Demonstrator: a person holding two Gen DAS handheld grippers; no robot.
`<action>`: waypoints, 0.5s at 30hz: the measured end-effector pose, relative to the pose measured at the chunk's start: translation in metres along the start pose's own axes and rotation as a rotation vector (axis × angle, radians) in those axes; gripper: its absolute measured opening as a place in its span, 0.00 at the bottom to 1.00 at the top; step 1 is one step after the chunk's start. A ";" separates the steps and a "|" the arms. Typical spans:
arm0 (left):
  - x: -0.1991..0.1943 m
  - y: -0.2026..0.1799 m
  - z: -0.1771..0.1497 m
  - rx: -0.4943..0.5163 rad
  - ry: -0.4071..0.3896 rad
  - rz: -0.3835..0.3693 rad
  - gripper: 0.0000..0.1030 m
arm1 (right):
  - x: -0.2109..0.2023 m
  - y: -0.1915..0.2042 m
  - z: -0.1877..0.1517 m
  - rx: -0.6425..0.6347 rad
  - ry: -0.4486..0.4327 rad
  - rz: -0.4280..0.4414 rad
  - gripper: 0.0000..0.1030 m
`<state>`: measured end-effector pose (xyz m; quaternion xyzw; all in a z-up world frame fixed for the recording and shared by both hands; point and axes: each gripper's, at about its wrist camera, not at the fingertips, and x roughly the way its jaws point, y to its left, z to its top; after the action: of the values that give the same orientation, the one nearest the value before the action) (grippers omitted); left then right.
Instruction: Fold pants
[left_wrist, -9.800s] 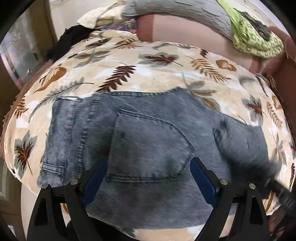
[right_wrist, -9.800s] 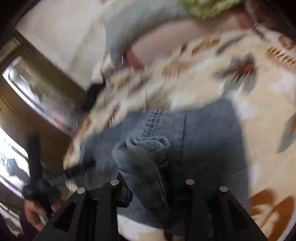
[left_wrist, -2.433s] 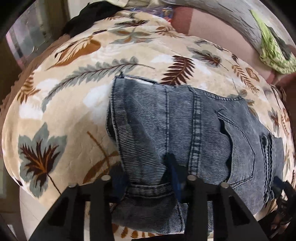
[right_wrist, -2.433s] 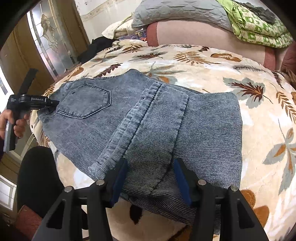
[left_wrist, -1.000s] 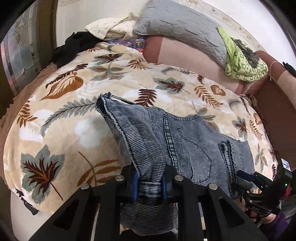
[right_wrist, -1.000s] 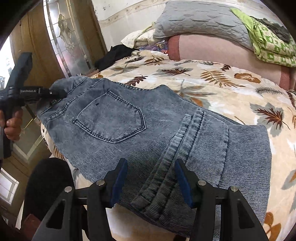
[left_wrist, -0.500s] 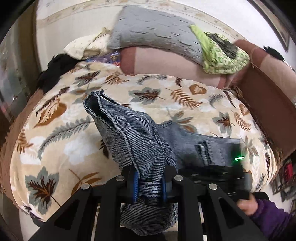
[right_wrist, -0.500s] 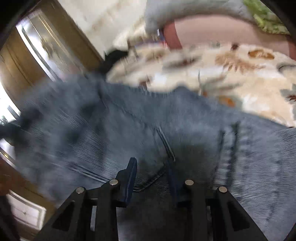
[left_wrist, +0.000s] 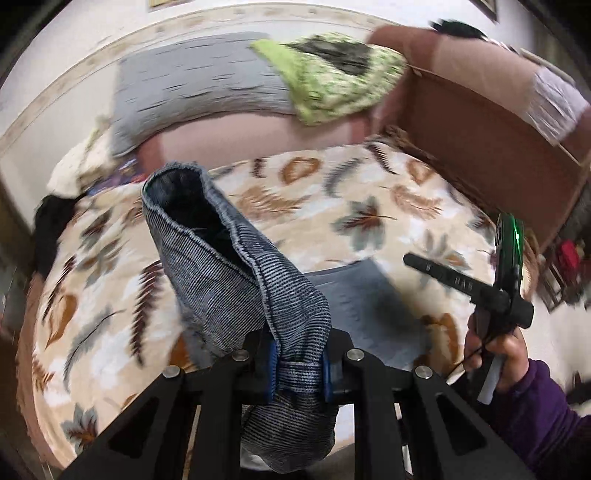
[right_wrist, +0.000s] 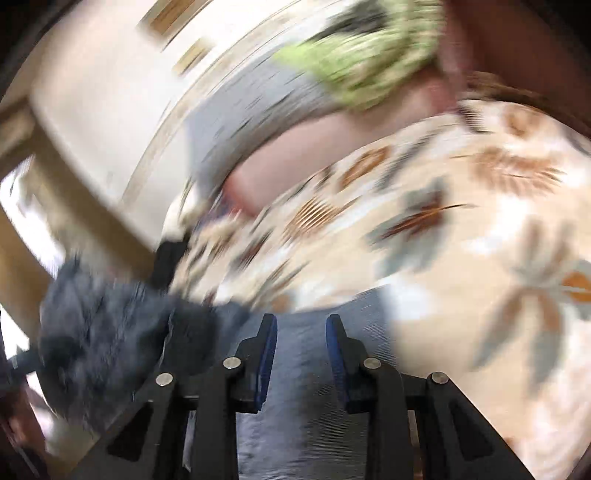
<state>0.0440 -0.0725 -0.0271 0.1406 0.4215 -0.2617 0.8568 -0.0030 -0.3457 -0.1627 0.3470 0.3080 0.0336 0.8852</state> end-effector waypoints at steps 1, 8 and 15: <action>0.006 -0.013 0.007 0.013 0.008 -0.014 0.18 | -0.008 -0.010 0.003 0.025 -0.020 -0.018 0.30; 0.091 -0.099 0.045 -0.013 0.087 -0.102 0.20 | -0.061 -0.089 0.024 0.257 -0.149 -0.038 0.31; 0.108 -0.108 0.052 -0.086 0.071 -0.186 0.23 | -0.055 -0.083 0.034 0.227 -0.142 -0.010 0.31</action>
<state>0.0715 -0.2210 -0.0836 0.0730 0.4738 -0.3167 0.8185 -0.0409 -0.4441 -0.1675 0.4450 0.2482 -0.0306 0.8599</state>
